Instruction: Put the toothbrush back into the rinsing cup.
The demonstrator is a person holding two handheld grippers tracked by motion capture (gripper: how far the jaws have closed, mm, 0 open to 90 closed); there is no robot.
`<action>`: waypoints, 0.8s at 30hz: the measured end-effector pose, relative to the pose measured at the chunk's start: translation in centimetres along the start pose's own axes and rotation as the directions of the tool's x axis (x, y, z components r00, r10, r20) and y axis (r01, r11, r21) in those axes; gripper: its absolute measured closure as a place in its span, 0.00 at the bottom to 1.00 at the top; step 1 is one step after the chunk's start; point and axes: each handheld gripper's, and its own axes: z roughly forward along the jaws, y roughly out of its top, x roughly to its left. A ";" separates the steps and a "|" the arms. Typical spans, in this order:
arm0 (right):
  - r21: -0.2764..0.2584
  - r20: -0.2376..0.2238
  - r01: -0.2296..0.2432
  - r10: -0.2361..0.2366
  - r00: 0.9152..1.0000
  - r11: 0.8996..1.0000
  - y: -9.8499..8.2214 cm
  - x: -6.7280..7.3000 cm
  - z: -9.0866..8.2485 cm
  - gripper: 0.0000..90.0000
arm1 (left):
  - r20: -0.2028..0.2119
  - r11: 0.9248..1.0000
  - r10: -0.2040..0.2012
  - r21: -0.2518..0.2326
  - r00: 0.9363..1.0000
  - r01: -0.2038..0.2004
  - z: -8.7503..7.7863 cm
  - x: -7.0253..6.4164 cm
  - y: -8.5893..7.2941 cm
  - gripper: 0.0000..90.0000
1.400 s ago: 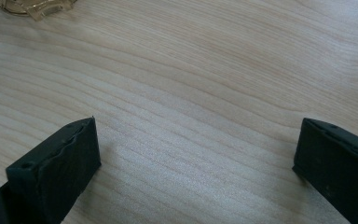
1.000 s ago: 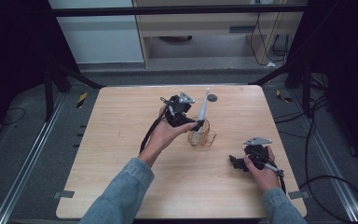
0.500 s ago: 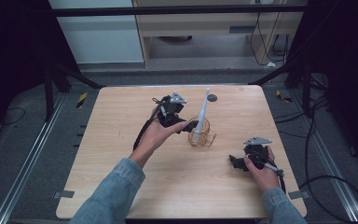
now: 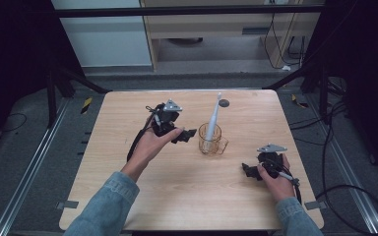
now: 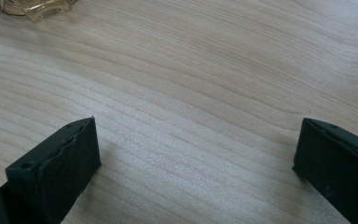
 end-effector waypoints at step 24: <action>0.000 0.003 -0.003 0.003 1.000 1.000 0.0 0.1 0.0 0.00 | -0.124 0.999 -0.030 0.036 0.992 0.034 -3.5 3.5 -6.7 0.07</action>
